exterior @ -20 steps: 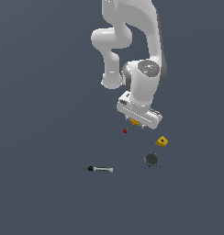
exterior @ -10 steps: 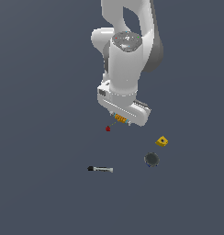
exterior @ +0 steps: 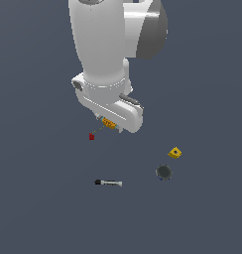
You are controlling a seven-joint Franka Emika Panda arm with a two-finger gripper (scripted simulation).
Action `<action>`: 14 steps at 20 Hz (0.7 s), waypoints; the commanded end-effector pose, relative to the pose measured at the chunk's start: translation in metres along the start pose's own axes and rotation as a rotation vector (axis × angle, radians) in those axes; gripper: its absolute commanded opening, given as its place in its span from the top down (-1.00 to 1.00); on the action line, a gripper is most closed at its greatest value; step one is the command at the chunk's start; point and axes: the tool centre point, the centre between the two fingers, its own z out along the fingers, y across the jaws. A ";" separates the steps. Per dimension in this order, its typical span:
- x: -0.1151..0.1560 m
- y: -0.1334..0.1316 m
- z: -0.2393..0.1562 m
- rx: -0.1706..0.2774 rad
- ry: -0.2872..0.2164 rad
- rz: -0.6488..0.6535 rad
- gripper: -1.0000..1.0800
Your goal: Pick up a designated object from a clutter of objects.
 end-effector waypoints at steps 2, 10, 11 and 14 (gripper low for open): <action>0.022 0.009 -0.023 -0.001 0.000 -0.001 1.00; 0.064 0.024 -0.065 -0.002 0.001 0.000 1.00; 0.069 0.026 -0.070 -0.002 0.001 0.000 1.00; 0.082 0.030 -0.082 -0.002 0.001 0.000 1.00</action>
